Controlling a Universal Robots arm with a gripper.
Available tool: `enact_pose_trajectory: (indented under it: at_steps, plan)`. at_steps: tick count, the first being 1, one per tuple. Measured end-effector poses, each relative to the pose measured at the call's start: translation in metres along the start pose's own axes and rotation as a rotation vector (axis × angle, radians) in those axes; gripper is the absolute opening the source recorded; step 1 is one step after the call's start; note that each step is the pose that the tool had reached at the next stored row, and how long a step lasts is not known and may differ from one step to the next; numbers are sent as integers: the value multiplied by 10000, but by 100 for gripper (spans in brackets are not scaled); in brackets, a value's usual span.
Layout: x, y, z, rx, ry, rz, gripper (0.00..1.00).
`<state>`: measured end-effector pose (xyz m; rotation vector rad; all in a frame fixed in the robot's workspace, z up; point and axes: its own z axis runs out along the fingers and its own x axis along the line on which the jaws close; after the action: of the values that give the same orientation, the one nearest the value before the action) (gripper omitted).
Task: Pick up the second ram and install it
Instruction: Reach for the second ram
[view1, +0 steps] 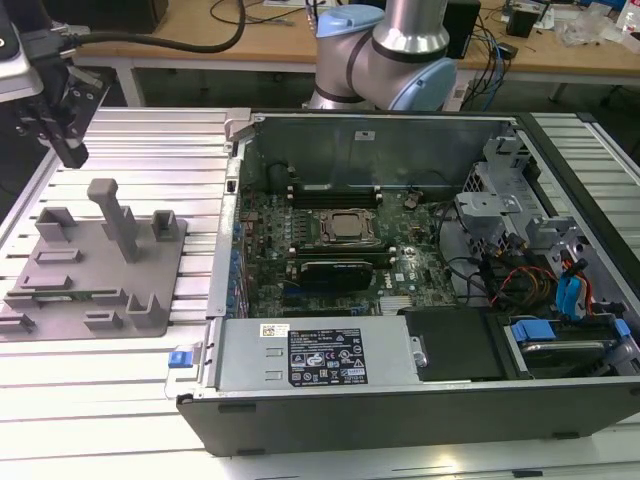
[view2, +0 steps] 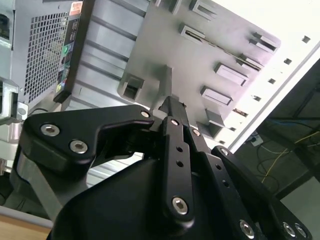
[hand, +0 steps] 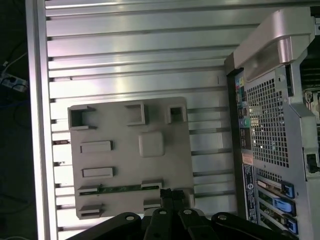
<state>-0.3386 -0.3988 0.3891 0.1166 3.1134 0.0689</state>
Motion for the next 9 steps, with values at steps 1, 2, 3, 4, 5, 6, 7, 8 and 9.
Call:
enact_pose_trajectory:
  at_steps: [1,2,3,4,5,6,7,8,9]
  plan:
    - [26,-3,10,0,0,-1,8]
    - [46,-5,22,-1,-1,-1,8]
    - [73,-8,37,0,1,-2,8]
    - [108,-11,62,-1,-1,-1,8]
    - [126,-13,77,0,0,-1,8]
    - [145,-15,92,0,1,-1,8]
    - [170,-18,112,0,1,-2,8]
    - [200,-23,139,1,5,-2,8]
    - [216,-26,154,2,9,-3,8]
